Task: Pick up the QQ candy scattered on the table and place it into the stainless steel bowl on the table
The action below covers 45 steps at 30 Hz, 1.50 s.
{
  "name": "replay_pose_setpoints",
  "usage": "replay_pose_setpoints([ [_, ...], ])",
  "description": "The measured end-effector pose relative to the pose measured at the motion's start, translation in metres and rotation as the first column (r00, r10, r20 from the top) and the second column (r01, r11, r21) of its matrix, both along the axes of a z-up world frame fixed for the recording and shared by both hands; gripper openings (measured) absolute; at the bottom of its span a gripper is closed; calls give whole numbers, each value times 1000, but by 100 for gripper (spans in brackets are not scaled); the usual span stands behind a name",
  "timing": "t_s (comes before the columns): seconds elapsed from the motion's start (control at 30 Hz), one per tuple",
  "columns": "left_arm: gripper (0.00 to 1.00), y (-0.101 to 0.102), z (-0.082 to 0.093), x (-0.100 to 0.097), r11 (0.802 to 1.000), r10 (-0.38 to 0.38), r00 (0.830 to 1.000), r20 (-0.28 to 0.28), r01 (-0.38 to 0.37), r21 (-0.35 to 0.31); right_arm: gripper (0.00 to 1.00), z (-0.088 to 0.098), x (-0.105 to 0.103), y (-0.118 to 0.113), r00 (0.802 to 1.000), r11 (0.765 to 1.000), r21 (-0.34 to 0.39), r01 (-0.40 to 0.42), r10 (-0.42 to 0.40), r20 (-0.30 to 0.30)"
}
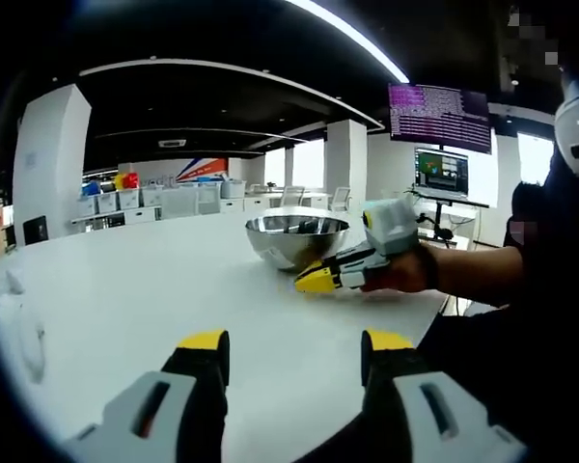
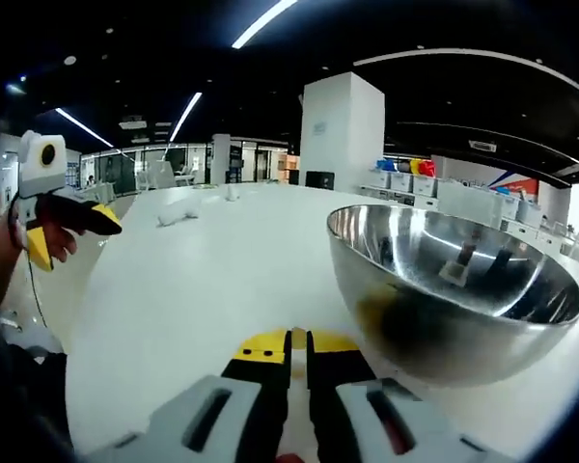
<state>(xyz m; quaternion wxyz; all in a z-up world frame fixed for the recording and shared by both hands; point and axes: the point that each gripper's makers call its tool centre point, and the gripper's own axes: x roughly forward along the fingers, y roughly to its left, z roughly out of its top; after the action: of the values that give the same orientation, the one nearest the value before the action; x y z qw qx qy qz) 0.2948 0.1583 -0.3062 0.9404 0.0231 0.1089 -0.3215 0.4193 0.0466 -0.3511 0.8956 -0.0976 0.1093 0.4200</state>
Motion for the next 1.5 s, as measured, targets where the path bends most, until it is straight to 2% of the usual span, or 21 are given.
replay_pose_setpoints([
  [0.23,55,-24,0,6,999,-36,999,-1,36,7,8,28,-26,-49,997,997,36,-74,73,29],
  [0.4,55,-45,0,10,998,-68,998,-3,68,16,8,40,-43,-91,995,992,68,-103,102,17],
  [0.5,55,-56,1,11,996,-83,997,-5,83,28,8,40,-54,-114,993,989,86,-118,120,-18],
  [0.7,55,-68,2,13,995,-93,996,-9,93,45,8,34,-65,-163,997,994,87,-72,74,-23],
  [0.8,55,-73,1,14,994,-96,995,-11,97,49,8,30,-72,-178,998,996,77,-54,56,-24],
  [0.9,55,-79,-2,15,993,-104,994,-18,105,55,8,27,-68,-191,999,996,76,-43,46,-26],
  [1.03,54,-85,-3,17,992,-112,993,-23,113,57,8,30,-62,-199,999,996,86,-36,38,-14],
  [1.27,54,-84,-1,19,992,-114,993,-18,115,54,8,41,-51,-192,998,995,75,-61,60,19],
  [1.5,54,-78,-2,20,993,-111,994,-21,112,48,8,67,-26,-178,992,995,16,-101,100,75],
])
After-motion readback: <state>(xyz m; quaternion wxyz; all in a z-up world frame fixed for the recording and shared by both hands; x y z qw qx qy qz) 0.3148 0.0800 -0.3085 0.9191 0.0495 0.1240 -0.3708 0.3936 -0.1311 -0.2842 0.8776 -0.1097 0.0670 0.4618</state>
